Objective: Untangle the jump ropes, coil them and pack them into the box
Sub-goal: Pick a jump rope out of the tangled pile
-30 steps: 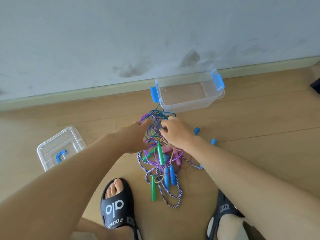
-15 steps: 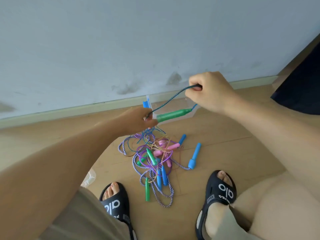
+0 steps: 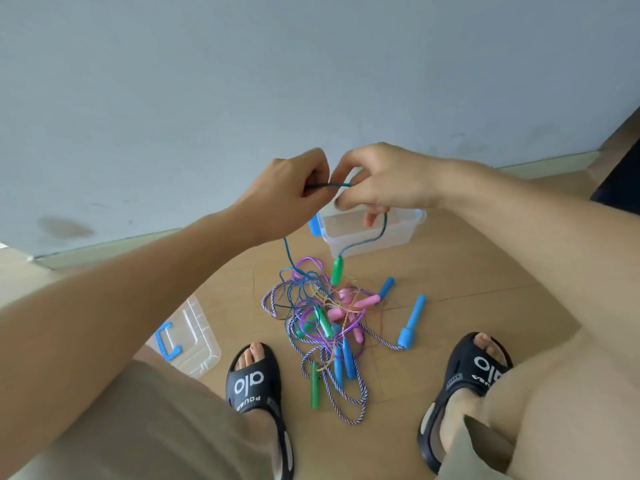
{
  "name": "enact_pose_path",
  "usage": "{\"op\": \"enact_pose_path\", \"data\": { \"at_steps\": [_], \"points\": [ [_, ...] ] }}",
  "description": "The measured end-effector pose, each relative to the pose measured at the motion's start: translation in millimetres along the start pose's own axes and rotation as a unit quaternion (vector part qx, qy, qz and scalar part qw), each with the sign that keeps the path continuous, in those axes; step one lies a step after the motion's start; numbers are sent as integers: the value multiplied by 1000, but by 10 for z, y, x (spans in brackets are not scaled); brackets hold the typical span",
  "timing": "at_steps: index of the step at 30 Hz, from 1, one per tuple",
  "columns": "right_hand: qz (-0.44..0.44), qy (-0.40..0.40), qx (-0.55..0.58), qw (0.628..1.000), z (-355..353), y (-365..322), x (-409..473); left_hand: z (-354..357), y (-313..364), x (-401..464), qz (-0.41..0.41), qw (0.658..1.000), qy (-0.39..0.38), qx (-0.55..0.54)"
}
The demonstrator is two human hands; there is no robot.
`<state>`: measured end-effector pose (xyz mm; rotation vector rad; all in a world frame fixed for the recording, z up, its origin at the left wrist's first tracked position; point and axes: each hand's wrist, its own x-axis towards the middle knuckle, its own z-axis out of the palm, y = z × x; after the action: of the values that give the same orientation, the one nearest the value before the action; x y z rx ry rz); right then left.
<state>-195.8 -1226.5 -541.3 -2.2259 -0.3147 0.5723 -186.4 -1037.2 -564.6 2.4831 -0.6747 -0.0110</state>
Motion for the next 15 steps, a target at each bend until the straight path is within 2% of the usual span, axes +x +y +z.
{"op": "enact_pose_path", "data": {
  "at_steps": [2,4,6,8,10,11,13,15],
  "points": [
    [-13,44,-46,998,12,12,97,78,-177,18,-61,997,-43,16],
    [-38,76,-91,992,-28,20,185,137,-480,-7,-162,977,-136,10],
    [-31,67,-163,984,-99,79,258,125,-740,-40,-223,953,-203,-19],
    [28,23,-268,963,-143,215,315,53,-850,-33,-242,953,-178,-19],
    [105,-37,-283,953,-107,333,344,-3,-799,20,-229,968,-100,-30],
    [122,-57,-241,961,-63,366,368,-4,-737,49,-210,975,-63,-43],
    [105,-61,-40,992,24,328,423,28,-583,100,-151,987,-16,-49],
    [51,-66,186,979,102,135,454,78,-435,110,-84,996,0,-40]
  ]
}}
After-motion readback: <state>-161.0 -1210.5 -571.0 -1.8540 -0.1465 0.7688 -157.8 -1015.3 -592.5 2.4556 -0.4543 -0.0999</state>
